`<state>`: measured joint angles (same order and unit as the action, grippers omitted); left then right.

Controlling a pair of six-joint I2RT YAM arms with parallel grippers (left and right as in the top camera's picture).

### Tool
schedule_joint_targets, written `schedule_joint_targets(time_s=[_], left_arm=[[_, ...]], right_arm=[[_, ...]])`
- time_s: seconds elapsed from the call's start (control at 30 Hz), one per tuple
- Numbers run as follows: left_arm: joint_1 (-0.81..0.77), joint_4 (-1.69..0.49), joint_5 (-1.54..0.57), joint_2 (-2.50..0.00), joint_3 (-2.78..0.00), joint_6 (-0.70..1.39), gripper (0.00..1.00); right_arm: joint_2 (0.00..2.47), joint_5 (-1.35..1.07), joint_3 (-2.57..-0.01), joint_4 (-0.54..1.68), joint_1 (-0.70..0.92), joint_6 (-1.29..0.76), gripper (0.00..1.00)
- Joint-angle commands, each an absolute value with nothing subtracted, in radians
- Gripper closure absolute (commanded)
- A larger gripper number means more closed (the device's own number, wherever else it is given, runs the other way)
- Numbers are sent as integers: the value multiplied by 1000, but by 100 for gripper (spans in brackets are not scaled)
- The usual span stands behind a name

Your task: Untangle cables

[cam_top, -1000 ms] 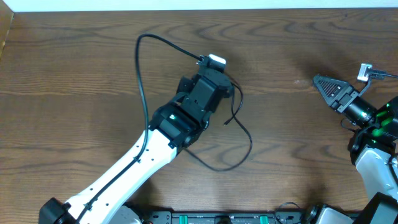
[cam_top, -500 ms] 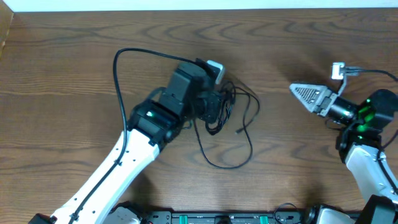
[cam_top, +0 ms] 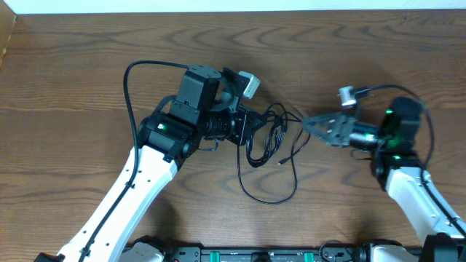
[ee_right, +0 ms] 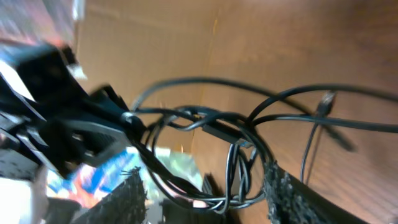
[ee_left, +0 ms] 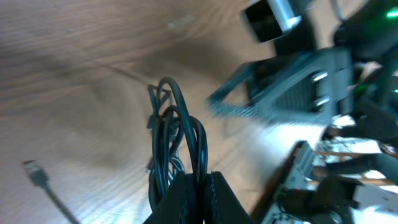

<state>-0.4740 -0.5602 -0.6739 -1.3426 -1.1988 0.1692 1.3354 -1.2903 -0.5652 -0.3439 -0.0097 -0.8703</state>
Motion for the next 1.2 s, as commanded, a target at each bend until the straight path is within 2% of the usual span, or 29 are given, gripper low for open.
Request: schedule_joint_targets(time_s=[0.0, 0.3, 0.43, 0.47, 0.53, 0.57, 0.67, 0.77, 0.9, 1.17], left_arm=[[-472, -556, -792, -1332, -1229, 183, 92], [-472, -543, -823, -1332, -1229, 230, 92], [-472, -526, -862, -1333, -1229, 283, 92], [-472, -526, -880, -1332, -1229, 283, 92], [-472, -526, -908, -1332, -1229, 283, 92], [-472, -530, -913, -1332, -1229, 283, 92], [-472, -537, -912, -1332, -1229, 282, 92], [-471, -538, -879, -1333, -1229, 270, 92], [-449, -537, -763, -1332, -1229, 271, 92], [-417, -541, -497, -1332, -1229, 272, 92]], right_arm=[[1341, -1174, -568, -319, 64, -813, 45], [1341, -1095, -568, -298, 135, -701, 40], [1341, -897, -568, -287, 227, -672, 43], [1341, -870, -568, -288, 237, -672, 53], [1341, -831, -568, -288, 251, -663, 90], [1341, -828, -568, -287, 252, -641, 99], [1341, -805, -568, -268, 248, -574, 99], [1341, -682, -568, -162, 234, -575, 99], [1339, -641, -568, -65, 212, -561, 99], [1324, -635, -568, -10, 186, -537, 99]])
